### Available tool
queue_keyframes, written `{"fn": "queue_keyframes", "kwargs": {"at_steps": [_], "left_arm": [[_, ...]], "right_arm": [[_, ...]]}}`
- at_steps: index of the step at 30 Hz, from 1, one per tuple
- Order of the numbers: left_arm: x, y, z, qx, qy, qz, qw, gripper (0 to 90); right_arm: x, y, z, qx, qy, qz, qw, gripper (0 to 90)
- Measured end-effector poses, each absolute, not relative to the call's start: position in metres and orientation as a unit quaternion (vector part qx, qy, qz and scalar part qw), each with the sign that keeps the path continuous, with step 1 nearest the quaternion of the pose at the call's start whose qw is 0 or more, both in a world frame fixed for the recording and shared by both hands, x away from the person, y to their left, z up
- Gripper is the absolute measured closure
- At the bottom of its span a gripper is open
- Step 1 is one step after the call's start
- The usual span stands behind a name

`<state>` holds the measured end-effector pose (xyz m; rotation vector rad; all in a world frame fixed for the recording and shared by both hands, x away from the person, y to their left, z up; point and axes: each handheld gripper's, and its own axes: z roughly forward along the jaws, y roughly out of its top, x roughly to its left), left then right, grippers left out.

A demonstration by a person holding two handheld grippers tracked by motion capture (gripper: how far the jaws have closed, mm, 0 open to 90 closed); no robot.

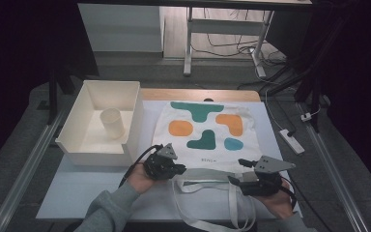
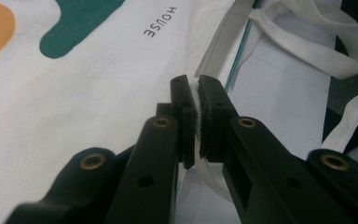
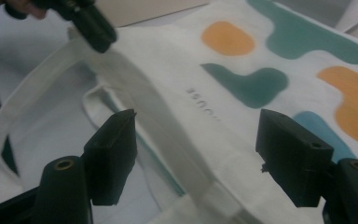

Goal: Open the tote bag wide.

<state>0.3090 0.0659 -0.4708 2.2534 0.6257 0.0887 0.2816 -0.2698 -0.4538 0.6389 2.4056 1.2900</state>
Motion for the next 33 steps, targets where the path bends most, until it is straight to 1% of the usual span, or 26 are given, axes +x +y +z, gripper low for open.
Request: {"fn": "queue_keyframes", "kwargs": {"at_steps": [4, 12, 20, 21, 23, 24, 27, 28, 33], "left_arm": [[0.311, 0.067, -0.468, 0.883, 0.249, 0.035, 0.396, 85.2], [0.315, 0.07, -0.464, 0.873, 0.257, 0.036, 0.413, 85.2], [0.317, 0.071, -0.46, 0.867, 0.261, 0.04, 0.422, 85.2], [0.317, 0.071, -0.46, 0.866, 0.261, 0.041, 0.423, 85.2], [0.318, 0.071, -0.459, 0.866, 0.262, 0.041, 0.424, 85.2], [0.318, 0.071, -0.459, 0.866, 0.261, 0.041, 0.425, 85.2], [0.318, 0.071, -0.458, 0.865, 0.262, 0.042, 0.425, 85.2], [0.318, 0.071, -0.458, 0.865, 0.261, 0.042, 0.426, 85.2], [0.319, 0.071, -0.458, 0.865, 0.262, 0.042, 0.426, 85.1]], "right_arm": [[0.276, -0.246, -0.461, 0.193, 0.868, 0.437, 0.14, 31.9], [0.278, -0.218, -0.48, 0.178, 0.892, 0.398, 0.119, 31.8], [0.289, -0.203, -0.492, 0.192, 0.906, 0.348, 0.147, 35.0], [0.292, -0.201, -0.496, 0.193, 0.911, 0.331, 0.153, 37.1], [0.293, -0.201, -0.498, 0.194, 0.913, 0.323, 0.156, 38.1], [0.294, -0.2, -0.5, 0.193, 0.915, 0.312, 0.167, 40.3], [0.294, -0.199, -0.501, 0.189, 0.919, 0.301, 0.172, 41.7], [0.295, -0.198, -0.503, 0.188, 0.921, 0.29, 0.181, 43.5], [0.297, -0.199, -0.503, 0.189, 0.921, 0.286, 0.183, 47.1]]}}
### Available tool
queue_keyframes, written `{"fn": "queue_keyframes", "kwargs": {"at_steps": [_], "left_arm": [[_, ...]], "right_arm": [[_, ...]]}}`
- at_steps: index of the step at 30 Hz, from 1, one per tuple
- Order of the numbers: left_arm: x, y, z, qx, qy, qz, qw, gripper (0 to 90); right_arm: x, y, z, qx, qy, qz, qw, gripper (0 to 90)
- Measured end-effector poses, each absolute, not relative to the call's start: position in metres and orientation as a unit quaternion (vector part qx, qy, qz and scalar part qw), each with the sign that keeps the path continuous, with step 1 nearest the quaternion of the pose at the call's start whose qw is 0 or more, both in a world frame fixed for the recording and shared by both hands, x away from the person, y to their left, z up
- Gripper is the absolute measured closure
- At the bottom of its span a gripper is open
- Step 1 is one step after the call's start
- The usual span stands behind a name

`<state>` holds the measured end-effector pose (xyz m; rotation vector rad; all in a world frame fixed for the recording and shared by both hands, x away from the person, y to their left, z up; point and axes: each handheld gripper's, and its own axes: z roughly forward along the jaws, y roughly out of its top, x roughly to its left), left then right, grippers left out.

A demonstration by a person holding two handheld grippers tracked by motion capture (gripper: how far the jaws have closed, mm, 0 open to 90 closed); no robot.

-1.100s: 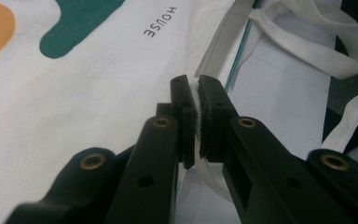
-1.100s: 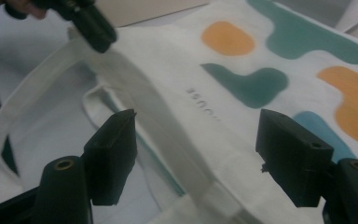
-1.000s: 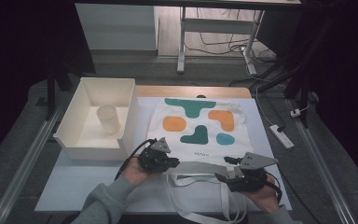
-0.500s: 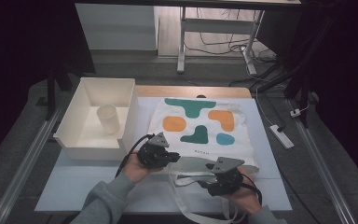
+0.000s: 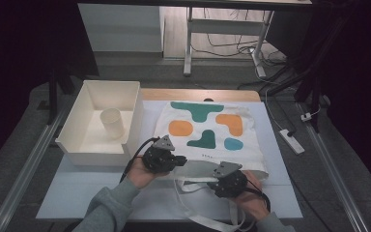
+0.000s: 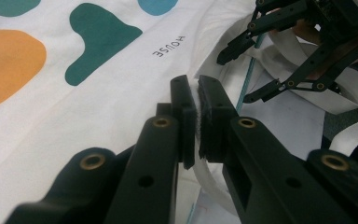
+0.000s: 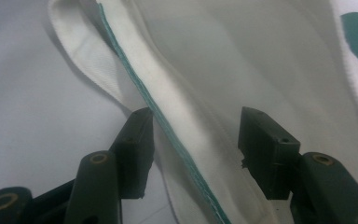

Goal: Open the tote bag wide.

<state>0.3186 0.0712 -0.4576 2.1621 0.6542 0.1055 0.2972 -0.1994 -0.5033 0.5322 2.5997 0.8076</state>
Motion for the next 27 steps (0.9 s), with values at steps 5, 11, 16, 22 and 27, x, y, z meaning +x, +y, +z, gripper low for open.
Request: {"fn": "queue_keyframes", "kwargs": {"at_steps": [5, 11, 16, 22, 27], "left_arm": [[0.3187, 0.0715, -0.4575, 0.865, 0.261, 0.042, 0.426, 85.2], [0.319, 0.0715, -0.4575, 0.865, 0.261, 0.042, 0.427, 85.1], [0.3195, 0.0714, -0.4579, 0.862, 0.265, 0.042, 0.429, 85.2], [0.3209, 0.0716, -0.4591, 0.859, 0.271, 0.047, 0.432, 85.2], [0.3207, 0.0704, -0.4594, 0.857, 0.279, 0.064, 0.429, 85.3]], "right_arm": [[0.2983, -0.2018, -0.5028, 0.188, 0.921, 0.286, 0.186, 56.0], [0.3005, -0.2046, -0.5016, 0.203, 0.916, 0.286, 0.196, 69.3], [0.3001, -0.2022, -0.503, 0.194, 0.919, 0.279, 0.202, 85.2], [0.2988, -0.2061, -0.499, 0.198, 0.918, 0.289, 0.184, 87.5], [0.2937, -0.2084, -0.4959, 0.199, 0.915, 0.3, 0.18, 87.7]]}}
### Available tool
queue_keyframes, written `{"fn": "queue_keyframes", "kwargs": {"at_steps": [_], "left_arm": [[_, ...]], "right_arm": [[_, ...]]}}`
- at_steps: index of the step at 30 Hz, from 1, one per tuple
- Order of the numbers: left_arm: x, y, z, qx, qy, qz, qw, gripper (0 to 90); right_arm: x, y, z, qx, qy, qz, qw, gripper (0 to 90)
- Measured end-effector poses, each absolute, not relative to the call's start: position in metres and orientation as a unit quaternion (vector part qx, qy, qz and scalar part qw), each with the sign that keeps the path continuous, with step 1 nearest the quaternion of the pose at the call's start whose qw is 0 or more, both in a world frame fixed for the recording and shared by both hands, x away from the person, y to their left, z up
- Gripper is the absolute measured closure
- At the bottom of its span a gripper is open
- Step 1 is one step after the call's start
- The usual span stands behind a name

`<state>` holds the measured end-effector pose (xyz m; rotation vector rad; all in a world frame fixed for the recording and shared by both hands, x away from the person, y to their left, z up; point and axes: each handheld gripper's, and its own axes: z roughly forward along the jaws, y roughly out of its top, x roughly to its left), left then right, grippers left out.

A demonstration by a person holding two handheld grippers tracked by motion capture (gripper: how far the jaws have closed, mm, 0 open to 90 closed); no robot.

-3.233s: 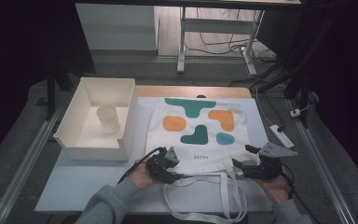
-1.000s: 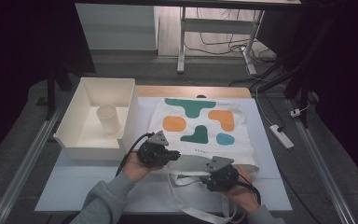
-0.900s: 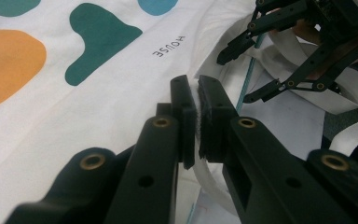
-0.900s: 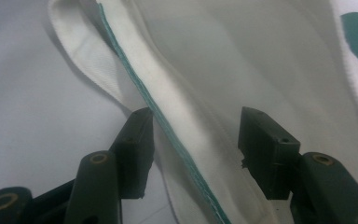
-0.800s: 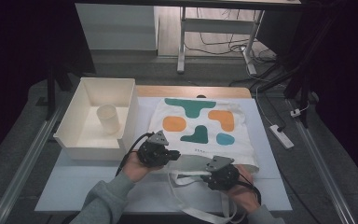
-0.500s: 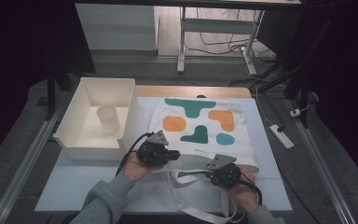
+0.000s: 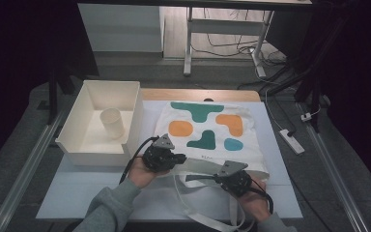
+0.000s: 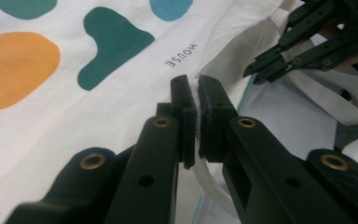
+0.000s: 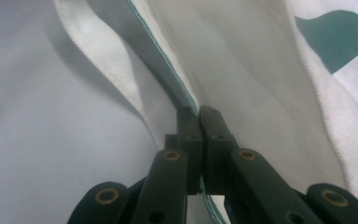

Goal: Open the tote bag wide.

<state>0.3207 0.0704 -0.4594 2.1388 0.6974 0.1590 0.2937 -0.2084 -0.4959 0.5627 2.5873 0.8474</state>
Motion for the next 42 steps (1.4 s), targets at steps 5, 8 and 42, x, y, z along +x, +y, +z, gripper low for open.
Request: {"fn": "queue_keyframes", "kwargs": {"at_steps": [5, 8, 42], "left_arm": [[0.323, 0.071, -0.461, 0.851, 0.289, 0.075, 0.431, 85.5], [0.325, 0.072, -0.461, 0.847, 0.293, 0.077, 0.437, 85.6], [0.327, 0.078, -0.449, 0.822, 0.309, 0.087, 0.471, 85.7]], "right_arm": [[0.289, -0.209, -0.494, 0.196, 0.916, 0.306, 0.168, 87.9], [0.286, -0.211, -0.493, 0.198, 0.916, 0.314, 0.151, 87.9], [0.225, -0.194, -0.494, 0.107, 0.944, 0.303, 0.071, 84.7]]}}
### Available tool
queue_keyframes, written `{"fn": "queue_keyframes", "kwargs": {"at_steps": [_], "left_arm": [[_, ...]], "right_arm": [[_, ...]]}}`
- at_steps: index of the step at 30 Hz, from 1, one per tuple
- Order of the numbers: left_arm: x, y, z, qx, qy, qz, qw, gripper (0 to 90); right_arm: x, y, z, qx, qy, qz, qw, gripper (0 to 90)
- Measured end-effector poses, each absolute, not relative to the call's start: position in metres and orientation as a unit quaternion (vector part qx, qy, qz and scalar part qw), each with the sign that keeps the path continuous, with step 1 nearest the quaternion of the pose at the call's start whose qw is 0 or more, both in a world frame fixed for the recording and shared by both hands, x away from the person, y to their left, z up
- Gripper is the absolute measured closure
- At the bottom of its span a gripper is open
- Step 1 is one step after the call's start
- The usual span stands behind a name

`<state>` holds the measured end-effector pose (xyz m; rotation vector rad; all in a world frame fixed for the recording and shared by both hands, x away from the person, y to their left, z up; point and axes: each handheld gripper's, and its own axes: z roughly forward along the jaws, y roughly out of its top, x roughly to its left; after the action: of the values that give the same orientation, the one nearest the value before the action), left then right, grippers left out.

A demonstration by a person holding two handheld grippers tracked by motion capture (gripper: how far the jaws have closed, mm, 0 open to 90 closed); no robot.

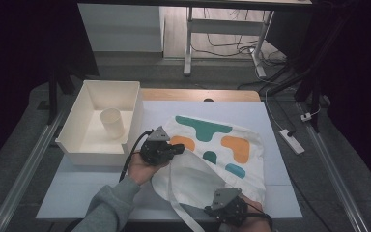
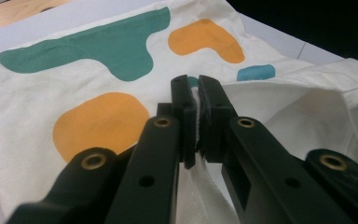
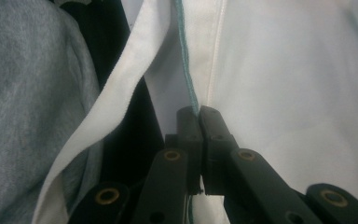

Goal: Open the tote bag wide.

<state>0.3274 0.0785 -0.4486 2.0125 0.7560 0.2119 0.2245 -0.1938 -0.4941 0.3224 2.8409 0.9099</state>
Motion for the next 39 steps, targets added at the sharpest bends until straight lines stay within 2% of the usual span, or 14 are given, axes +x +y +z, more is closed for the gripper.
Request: {"fn": "queue_keyframes", "kwargs": {"at_steps": [3, 6, 14, 20, 23, 25, 26, 28, 29, 31, 36, 39], "left_arm": [[0.327, 0.078, -0.449, 0.822, 0.307, 0.087, 0.472, 85.6], [0.328, 0.079, -0.45, 0.821, 0.308, 0.084, 0.472, 85.5], [0.328, 0.079, -0.453, 0.824, 0.308, 0.078, 0.469, 85.2], [0.327, 0.079, -0.456, 0.827, 0.305, 0.075, 0.465, 85.2], [0.327, 0.079, -0.457, 0.828, 0.305, 0.073, 0.464, 85.2], [0.327, 0.079, -0.458, 0.83, 0.303, 0.071, 0.463, 85.2], [0.327, 0.079, -0.458, 0.831, 0.302, 0.07, 0.462, 85.2], [0.326, 0.077, -0.459, 0.834, 0.298, 0.067, 0.46, 85.1], [0.326, 0.077, -0.459, 0.836, 0.296, 0.067, 0.457, 85.1], [0.324, 0.076, -0.459, 0.84, 0.292, 0.076, 0.451, 85.0], [0.322, 0.085, -0.454, 0.831, 0.295, 0.072, 0.465, 85.0], [0.323, 0.089, -0.451, 0.821, 0.298, 0.061, 0.483, 84.9]], "right_arm": [[0.224, -0.198, -0.488, 0.11, 0.932, 0.34, 0.069, 70.0], [0.227, -0.206, -0.474, 0.141, 0.908, 0.387, 0.075, 62.1], [0.239, -0.234, -0.444, 0.219, 0.863, 0.423, 0.165, 51.0], [0.252, -0.239, -0.447, 0.246, 0.872, 0.383, 0.177, 48.1], [0.261, -0.237, -0.455, 0.255, 0.879, 0.363, 0.178, 51.2], [0.269, -0.234, -0.461, 0.26, 0.885, 0.345, 0.17, 59.0], [0.269, -0.234, -0.461, 0.26, 0.885, 0.345, 0.17, 59.0], [0.272, -0.232, -0.464, 0.255, 0.892, 0.334, 0.167, 68.4], [0.273, -0.231, -0.464, 0.252, 0.895, 0.331, 0.16, 79.1], [0.271, -0.229, -0.461, 0.243, 0.896, 0.336, 0.159, 89.2], [0.267, -0.238, -0.43, 0.245, 0.869, 0.384, 0.194, 90.0], [0.276, -0.246, -0.417, 0.255, 0.857, 0.401, 0.201, 90.0]]}}
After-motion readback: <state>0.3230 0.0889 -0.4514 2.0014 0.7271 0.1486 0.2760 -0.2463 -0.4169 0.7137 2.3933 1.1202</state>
